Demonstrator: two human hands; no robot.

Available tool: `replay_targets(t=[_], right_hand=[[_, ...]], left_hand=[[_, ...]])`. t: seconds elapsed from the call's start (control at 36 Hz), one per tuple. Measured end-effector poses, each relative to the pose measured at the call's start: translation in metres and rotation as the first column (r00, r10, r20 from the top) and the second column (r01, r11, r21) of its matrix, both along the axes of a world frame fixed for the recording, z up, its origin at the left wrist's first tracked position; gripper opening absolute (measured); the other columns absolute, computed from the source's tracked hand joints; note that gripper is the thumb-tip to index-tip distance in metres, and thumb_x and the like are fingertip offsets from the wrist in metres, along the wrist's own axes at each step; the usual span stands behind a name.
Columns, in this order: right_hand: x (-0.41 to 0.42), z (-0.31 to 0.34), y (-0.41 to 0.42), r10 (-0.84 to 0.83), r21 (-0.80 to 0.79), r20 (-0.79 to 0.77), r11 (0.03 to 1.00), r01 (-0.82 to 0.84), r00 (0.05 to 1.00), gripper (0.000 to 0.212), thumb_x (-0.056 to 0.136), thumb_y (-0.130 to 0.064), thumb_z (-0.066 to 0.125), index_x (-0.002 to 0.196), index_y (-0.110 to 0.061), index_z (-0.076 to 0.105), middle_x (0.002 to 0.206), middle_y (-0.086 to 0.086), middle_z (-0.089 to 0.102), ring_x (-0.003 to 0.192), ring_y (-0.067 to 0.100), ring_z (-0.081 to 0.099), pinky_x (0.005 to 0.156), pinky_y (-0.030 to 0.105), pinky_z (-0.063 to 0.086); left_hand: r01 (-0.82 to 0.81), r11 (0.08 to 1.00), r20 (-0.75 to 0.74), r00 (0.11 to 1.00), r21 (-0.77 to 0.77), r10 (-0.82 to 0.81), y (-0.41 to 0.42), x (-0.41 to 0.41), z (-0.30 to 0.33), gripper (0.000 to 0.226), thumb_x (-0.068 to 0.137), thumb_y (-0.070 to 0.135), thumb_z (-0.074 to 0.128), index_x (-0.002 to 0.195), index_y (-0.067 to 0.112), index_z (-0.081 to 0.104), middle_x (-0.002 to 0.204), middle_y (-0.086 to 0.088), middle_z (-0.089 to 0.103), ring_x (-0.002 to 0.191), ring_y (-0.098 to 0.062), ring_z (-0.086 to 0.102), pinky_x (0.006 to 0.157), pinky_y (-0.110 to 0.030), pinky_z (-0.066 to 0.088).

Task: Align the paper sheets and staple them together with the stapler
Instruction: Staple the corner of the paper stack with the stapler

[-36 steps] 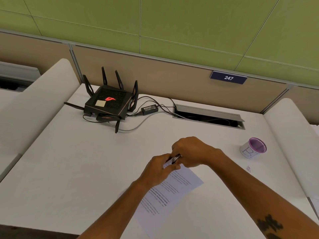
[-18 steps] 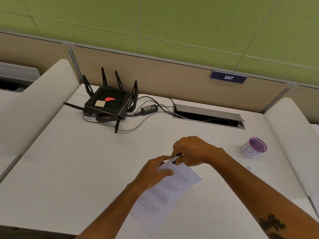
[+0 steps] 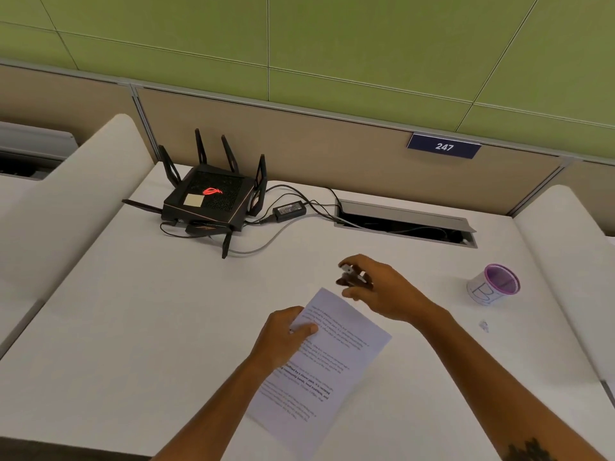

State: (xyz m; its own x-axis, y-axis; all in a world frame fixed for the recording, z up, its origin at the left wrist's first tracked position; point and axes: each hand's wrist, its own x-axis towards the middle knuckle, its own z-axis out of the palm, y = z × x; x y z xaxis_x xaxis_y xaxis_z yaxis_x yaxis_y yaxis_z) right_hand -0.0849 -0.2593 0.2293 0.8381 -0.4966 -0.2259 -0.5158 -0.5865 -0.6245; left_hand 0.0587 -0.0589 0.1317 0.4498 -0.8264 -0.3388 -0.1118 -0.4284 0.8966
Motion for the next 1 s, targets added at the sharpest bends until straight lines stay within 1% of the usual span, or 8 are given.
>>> replay_targets(t=[0.08, 0.19, 0.25, 0.39, 0.56, 0.75, 0.86, 1.0], right_hand=[[-0.01, -0.004, 0.008, -0.187, 0.162, 0.133, 0.973, 0.164, 0.973, 0.038, 0.099, -0.024, 0.069, 0.133, -0.032, 0.052, 0.118, -0.006, 0.068, 0.091, 0.011, 0.072, 0.079, 0.023, 0.058], [-0.024, -0.003, 0.025, -0.347, 0.314, 0.201, 0.909, 0.275, 0.916, 0.036, 0.099, -0.018, 0.068, 0.129, -0.035, 0.057, 0.119, -0.015, 0.068, 0.108, -0.005, 0.065, 0.087, 0.018, 0.051], [-0.029, -0.003, 0.035, -0.441, 0.378, 0.226, 0.861, 0.339, 0.868, 0.035, 0.098, -0.017, 0.069, 0.124, -0.039, 0.06, 0.116, -0.016, 0.069, 0.109, -0.003, 0.066, 0.088, 0.023, 0.053], [-0.029, -0.012, 0.07, -0.587, 0.446, 0.289, 0.782, 0.436, 0.756, 0.019, 0.089, -0.02, 0.081, 0.1, -0.032, 0.072, 0.092, -0.012, 0.074, 0.083, 0.008, 0.069, 0.069, 0.02, 0.053], [-0.016, -0.023, 0.108, -0.527, 0.23, 0.354, 0.85, 0.475, 0.772, 0.022, 0.087, -0.033, 0.082, 0.103, -0.039, 0.069, 0.097, -0.02, 0.072, 0.089, 0.004, 0.072, 0.074, 0.032, 0.062], [-0.005, -0.017, 0.129, -0.418, -0.109, 0.372, 0.867, 0.486, 0.829, 0.034, 0.091, -0.032, 0.075, 0.124, -0.038, 0.068, 0.112, -0.027, 0.066, 0.098, -0.001, 0.066, 0.07, 0.022, 0.059], [0.002, -0.006, 0.133, -0.437, -0.131, 0.4, 0.843, 0.522, 0.806, 0.037, 0.095, -0.049, 0.069, 0.128, -0.033, 0.068, 0.119, -0.022, 0.067, 0.099, 0.0, 0.066, 0.066, 0.006, 0.047], [0.007, -0.001, 0.135, -0.488, -0.06, 0.44, 0.822, 0.567, 0.754, 0.041, 0.091, -0.053, 0.071, 0.125, -0.029, 0.072, 0.115, -0.019, 0.073, 0.097, 0.003, 0.07, 0.075, 0.01, 0.05]], left_hand=[[-0.069, 0.997, -0.087, 0.994, -0.02, 0.067, 0.001, 0.0, 0.005, 0.016, 0.099, 0.033, 0.073, 0.114, 0.028, 0.071, 0.106, 0.008, 0.079, 0.08, -0.012, 0.08, 0.063, -0.023, 0.063], [-0.155, 0.986, -0.206, 0.969, -0.068, 0.138, 0.004, 0.001, 0.012, 0.016, 0.096, 0.026, 0.077, 0.111, 0.03, 0.075, 0.108, 0.006, 0.082, 0.088, -0.012, 0.081, 0.075, -0.031, 0.067], [-0.201, 0.977, -0.259, 0.949, -0.067, 0.178, 0.006, 0.001, 0.015, 0.017, 0.095, 0.025, 0.078, 0.112, 0.026, 0.077, 0.106, 0.005, 0.083, 0.091, -0.017, 0.081, 0.081, -0.04, 0.068], [-0.259, 0.962, -0.372, 0.904, -0.082, 0.212, 0.008, -0.003, 0.027, 0.021, 0.097, 0.022, 0.076, 0.117, 0.021, 0.076, 0.109, -0.001, 0.083, 0.094, -0.025, 0.082, 0.083, -0.045, 0.068], [-0.264, 0.955, -0.428, 0.885, -0.135, 0.185, 0.005, -0.013, 0.047, 0.023, 0.1, 0.017, 0.071, 0.122, 0.022, 0.074, 0.11, -0.004, 0.083, 0.097, -0.029, 0.081, 0.086, -0.047, 0.067], [-0.261, 0.941, -0.452, 0.881, -0.214, 0.142, 0.0, -0.022, 0.065, 0.029, 0.098, 0.021, 0.072, 0.127, 0.023, 0.074, 0.117, -0.003, 0.082, 0.102, -0.029, 0.08, 0.086, -0.043, 0.066], [-0.275, 0.931, -0.442, 0.885, -0.242, 0.146, -0.001, -0.03, 0.069, 0.03, 0.102, 0.018, 0.066, 0.132, 0.022, 0.072, 0.121, 0.0, 0.08, 0.107, -0.025, 0.079, 0.089, -0.041, 0.066], [-0.256, 0.929, -0.396, 0.908, -0.268, 0.136, 0.0, -0.04, 0.068, 0.03, 0.104, 0.01, 0.064, 0.13, 0.021, 0.073, 0.123, 0.004, 0.08, 0.116, -0.021, 0.076, 0.096, -0.035, 0.063]])
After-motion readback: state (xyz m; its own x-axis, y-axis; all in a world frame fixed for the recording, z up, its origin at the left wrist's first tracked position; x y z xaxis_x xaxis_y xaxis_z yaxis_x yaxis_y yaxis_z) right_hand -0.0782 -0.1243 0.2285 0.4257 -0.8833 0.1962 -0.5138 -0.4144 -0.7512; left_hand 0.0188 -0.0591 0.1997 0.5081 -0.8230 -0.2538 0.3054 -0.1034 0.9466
